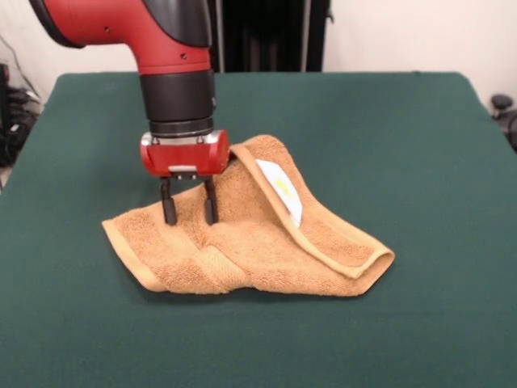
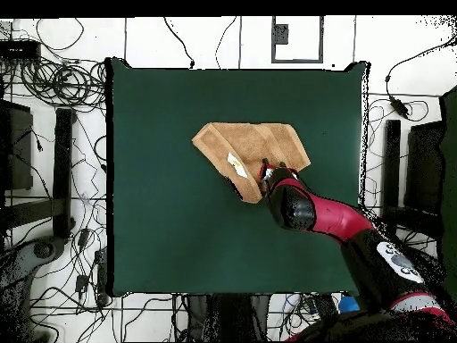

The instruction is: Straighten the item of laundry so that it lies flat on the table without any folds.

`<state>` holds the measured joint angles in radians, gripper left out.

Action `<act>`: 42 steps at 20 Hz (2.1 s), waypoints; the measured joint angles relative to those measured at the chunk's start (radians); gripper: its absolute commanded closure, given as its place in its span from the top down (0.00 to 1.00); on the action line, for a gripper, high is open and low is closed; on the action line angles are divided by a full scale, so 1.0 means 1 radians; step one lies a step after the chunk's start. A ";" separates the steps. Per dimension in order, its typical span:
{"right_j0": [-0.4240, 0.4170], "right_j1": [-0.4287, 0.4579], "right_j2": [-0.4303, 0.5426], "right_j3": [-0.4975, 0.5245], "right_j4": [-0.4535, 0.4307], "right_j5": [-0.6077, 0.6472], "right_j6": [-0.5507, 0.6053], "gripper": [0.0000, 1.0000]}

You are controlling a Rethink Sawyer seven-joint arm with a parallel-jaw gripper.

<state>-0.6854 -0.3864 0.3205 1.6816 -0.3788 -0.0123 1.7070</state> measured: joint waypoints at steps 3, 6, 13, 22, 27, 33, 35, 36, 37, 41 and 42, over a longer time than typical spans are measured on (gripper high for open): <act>-0.010 0.000 0.011 -0.002 0.000 0.017 0.000 1.00; -0.024 0.001 0.027 -0.005 0.000 0.039 0.000 1.00; -0.027 -0.004 0.031 -0.006 0.000 0.051 0.000 1.00; -0.026 -0.161 0.002 0.094 0.000 0.110 0.000 1.00; -0.041 -0.255 -0.002 0.180 0.000 0.210 0.000 1.00; -0.049 -0.281 -0.003 0.257 0.000 0.292 0.000 1.00; -0.049 -0.274 -0.003 0.270 0.000 0.294 0.000 1.00; -0.049 -0.269 -0.003 0.278 0.000 0.294 0.000 1.00; -0.049 -0.266 -0.003 0.283 0.001 0.294 0.000 1.00; -0.050 -0.237 0.002 0.299 0.018 0.294 0.000 1.00; -0.050 -0.232 0.002 0.302 0.023 0.294 0.000 1.00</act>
<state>-0.7354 -0.6180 0.3229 1.9834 -0.3562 0.2817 1.7070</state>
